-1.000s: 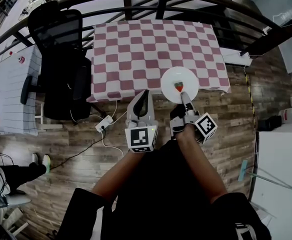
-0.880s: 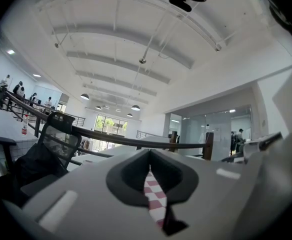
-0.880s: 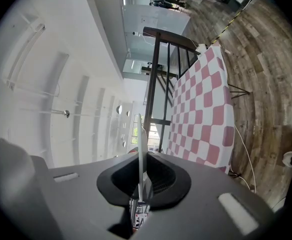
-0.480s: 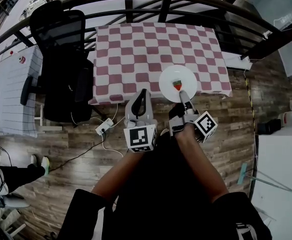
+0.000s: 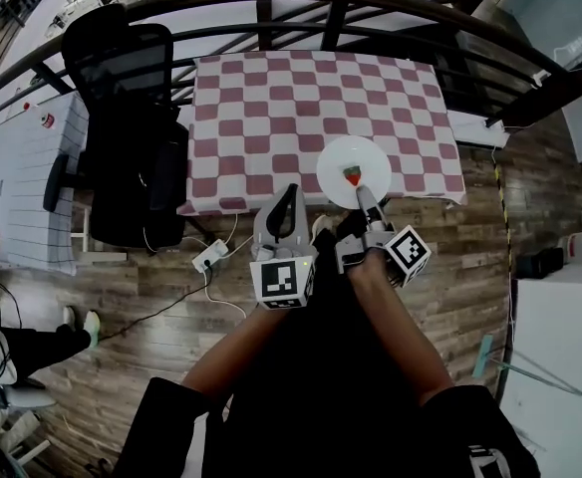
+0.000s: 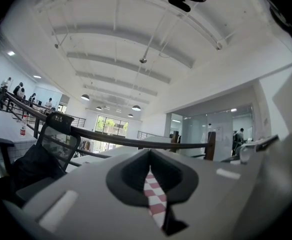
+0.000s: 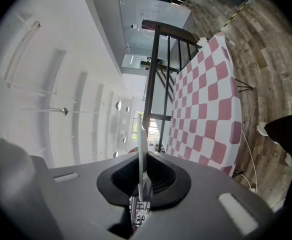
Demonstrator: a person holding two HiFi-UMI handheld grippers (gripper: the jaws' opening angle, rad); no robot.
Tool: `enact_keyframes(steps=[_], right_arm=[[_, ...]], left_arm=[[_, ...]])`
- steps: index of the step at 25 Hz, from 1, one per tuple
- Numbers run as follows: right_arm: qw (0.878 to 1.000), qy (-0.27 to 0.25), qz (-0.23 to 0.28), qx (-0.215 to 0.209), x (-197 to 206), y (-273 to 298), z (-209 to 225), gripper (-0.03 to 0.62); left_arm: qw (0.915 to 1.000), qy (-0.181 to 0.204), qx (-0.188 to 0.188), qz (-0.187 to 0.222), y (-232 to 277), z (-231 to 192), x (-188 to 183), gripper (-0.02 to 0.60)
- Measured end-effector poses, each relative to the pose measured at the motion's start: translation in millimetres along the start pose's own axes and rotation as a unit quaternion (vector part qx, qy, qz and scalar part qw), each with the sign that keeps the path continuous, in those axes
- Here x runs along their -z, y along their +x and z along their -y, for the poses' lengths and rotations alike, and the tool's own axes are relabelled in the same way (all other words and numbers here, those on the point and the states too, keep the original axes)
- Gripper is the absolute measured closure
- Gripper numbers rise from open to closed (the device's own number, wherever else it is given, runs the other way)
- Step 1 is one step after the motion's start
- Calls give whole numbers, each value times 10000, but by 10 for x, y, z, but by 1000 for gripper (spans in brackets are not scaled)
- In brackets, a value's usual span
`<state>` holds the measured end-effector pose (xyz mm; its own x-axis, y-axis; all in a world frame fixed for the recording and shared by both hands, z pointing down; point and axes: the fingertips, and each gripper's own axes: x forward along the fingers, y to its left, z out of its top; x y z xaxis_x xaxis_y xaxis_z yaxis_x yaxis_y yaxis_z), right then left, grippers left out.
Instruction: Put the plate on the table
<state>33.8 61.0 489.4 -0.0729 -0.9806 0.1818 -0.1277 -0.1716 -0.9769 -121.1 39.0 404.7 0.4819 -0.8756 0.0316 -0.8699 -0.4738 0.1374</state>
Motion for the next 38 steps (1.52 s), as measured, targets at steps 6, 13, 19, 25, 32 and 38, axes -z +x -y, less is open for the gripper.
enact_keyframes(steps=[6, 13, 19, 25, 32, 38], right_arm=[[9999, -6, -106, -19, -150, 422, 52, 579], [9995, 72, -294, -31, -358, 960, 72, 579], [9992, 129, -377, 40, -621, 1476, 103, 579], [9987, -120, -464, -169, -821, 1960, 117, 579], [9983, 36, -571, -134, -1029, 2365, 288, 579], [9964, 55, -834, -137, -1112, 2599, 416, 579]], left_arm=[[9999, 108, -29, -59, 354, -38, -21, 572], [9998, 18, -134, -163, 950, -114, 63, 572], [9995, 59, -227, -199, 1467, -183, 58, 572], [9990, 99, -305, -303, 1890, -245, 65, 572], [9982, 189, -396, -420, 2360, -275, 151, 572], [9975, 294, -414, -496, 2744, -247, 187, 572]])
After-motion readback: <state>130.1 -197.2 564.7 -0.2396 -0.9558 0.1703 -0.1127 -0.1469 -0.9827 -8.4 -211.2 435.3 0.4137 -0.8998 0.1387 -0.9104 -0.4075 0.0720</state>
